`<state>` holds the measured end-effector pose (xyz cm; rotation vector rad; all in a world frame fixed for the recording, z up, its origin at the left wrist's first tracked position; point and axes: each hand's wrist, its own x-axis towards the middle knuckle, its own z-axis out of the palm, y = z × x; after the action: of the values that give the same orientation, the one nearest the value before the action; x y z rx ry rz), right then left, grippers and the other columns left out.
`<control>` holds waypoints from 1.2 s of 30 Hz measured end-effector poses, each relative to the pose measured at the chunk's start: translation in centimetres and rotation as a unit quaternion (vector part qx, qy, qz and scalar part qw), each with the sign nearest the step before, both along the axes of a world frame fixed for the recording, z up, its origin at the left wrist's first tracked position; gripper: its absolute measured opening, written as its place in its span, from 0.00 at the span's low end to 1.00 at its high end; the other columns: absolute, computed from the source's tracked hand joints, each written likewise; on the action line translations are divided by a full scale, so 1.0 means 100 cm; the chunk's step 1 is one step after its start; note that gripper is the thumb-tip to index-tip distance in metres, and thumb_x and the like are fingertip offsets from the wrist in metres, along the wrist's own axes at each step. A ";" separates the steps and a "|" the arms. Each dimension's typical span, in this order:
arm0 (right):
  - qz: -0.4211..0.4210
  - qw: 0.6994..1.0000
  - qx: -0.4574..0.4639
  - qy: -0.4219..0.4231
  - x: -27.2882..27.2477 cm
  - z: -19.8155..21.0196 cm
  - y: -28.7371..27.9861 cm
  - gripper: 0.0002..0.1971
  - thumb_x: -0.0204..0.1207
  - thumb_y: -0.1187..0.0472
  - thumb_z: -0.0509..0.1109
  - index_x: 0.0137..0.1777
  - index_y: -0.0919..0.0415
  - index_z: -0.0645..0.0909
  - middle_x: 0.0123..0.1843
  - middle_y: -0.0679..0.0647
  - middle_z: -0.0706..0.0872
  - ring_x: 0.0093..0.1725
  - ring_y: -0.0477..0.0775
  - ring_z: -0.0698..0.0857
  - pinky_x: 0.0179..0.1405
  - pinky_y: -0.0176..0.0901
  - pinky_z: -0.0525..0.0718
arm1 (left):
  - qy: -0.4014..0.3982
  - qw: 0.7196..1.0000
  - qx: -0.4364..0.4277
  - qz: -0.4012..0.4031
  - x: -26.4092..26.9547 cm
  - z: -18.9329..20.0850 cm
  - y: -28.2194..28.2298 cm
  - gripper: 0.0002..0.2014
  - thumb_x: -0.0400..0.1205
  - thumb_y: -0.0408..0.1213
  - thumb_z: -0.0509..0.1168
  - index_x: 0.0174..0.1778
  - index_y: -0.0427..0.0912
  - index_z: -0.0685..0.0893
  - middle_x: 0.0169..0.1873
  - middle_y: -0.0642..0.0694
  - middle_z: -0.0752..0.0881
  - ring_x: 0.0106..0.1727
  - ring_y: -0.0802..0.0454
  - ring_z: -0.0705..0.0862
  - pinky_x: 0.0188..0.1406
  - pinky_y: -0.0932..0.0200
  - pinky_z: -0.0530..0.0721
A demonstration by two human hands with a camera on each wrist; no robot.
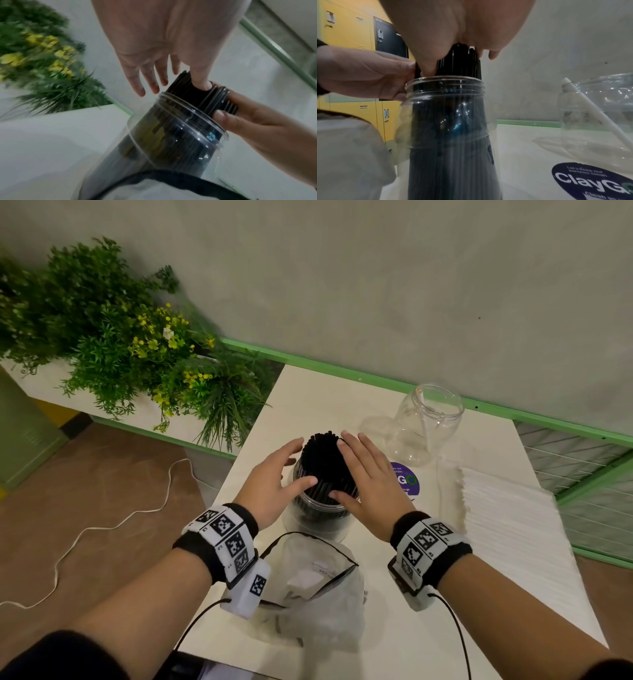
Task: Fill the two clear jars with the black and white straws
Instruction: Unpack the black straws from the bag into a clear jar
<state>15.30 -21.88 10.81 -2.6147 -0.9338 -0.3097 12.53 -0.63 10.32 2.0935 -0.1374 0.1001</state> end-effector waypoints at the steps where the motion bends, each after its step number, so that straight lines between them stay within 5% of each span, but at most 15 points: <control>1: 0.006 1.000 -0.007 -0.012 0.002 0.002 0.001 0.42 0.76 0.43 0.66 0.84 0.55 0.51 0.86 0.53 0.52 0.85 0.59 0.49 0.80 0.63 0.60 | 0.019 1.000 -0.013 -0.002 -0.001 0.000 -0.001 0.33 0.79 0.46 0.69 0.79 0.54 0.63 0.73 0.58 0.73 0.71 0.62 0.73 0.70 0.56 0.73; 5: 0.011 0.998 -0.022 0.054 0.019 0.016 0.006 0.52 0.67 0.34 0.73 0.84 0.46 0.47 0.86 0.51 0.47 0.85 0.60 0.47 0.82 0.58 0.54 | 0.044 0.997 -0.005 -0.064 0.003 0.002 -0.003 0.31 0.84 0.47 0.62 0.82 0.51 0.58 0.76 0.58 0.67 0.75 0.65 0.65 0.74 0.64 0.62; 8: 0.011 0.987 0.055 0.151 0.028 0.018 0.011 0.49 0.64 0.38 0.78 0.82 0.49 0.58 0.80 0.53 0.63 0.77 0.59 0.65 0.77 0.60 0.67 | 0.033 0.996 -0.009 -0.081 0.009 0.008 -0.007 0.25 0.86 0.42 0.59 0.80 0.49 0.63 0.73 0.54 0.73 0.73 0.64 0.70 0.71 0.69 0.67; 10: 0.004 0.989 0.087 0.121 0.027 0.018 0.014 0.44 0.65 0.40 0.79 0.79 0.51 0.66 0.73 0.55 0.71 0.69 0.59 0.71 0.72 0.58 0.73 | 0.030 0.997 -0.022 -0.061 0.009 0.012 -0.009 0.21 0.87 0.41 0.56 0.78 0.49 0.66 0.66 0.57 0.77 0.66 0.66 0.74 0.64 0.74 0.71; 13: -0.023 0.990 0.115 0.073 0.024 0.020 0.016 0.39 0.66 0.41 0.78 0.76 0.53 0.71 0.68 0.55 0.74 0.65 0.58 0.71 0.68 0.50 0.73 | 0.047 0.997 -0.056 -0.035 0.005 0.015 -0.009 0.24 0.87 0.50 0.53 0.80 0.50 0.64 0.71 0.60 0.73 0.70 0.66 0.71 0.67 0.74 0.67; 17: -0.031 0.998 0.030 0.045 0.020 0.014 0.016 0.44 0.66 0.34 0.74 0.79 0.51 0.65 0.74 0.54 0.69 0.68 0.60 0.69 0.69 0.58 0.74 | 0.072 0.991 -0.094 -0.058 -0.001 0.011 -0.008 0.26 0.87 0.50 0.50 0.81 0.50 0.60 0.71 0.66 0.69 0.66 0.84 0.66 0.62 0.85 0.61; 24: 0.042 0.997 -0.064 -0.004 0.025 0.029 0.024 0.48 0.65 0.27 0.66 0.82 0.45 0.56 0.84 0.52 0.55 0.82 0.63 0.56 0.76 0.63 0.64 | 0.125 0.986 -0.101 -0.036 -0.007 -0.006 0.000 0.31 0.85 0.56 0.51 0.83 0.48 0.58 0.81 0.53 0.63 0.80 0.63 0.61 0.81 0.60 0.56; 30: 0.034 0.988 -0.147 0.035 0.037 0.038 0.045 0.35 0.72 0.30 0.64 0.76 0.45 0.68 0.73 0.48 0.72 0.70 0.57 0.68 0.66 0.59 0.74 | 0.140 0.985 -0.102 0.016 -0.017 -0.001 0.008 0.24 0.88 0.44 0.52 0.81 0.49 0.62 0.78 0.54 0.68 0.75 0.65 0.64 0.72 0.67 0.58; 36: 0.004 0.989 -0.136 0.060 0.033 0.038 0.046 0.37 0.72 0.29 0.62 0.78 0.45 0.63 0.77 0.50 0.65 0.75 0.59 0.62 0.72 0.61 0.67 | 0.154 0.975 -0.125 0.095 -0.049 -0.009 0.054 0.19 0.87 0.45 0.54 0.76 0.55 0.71 0.70 0.58 0.78 0.73 0.60 0.71 0.76 0.55 0.65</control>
<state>18.57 -17.25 14.60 -2.8367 -1.0072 -0.0217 7.66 4.79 9.40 1.8402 0.2526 -0.0892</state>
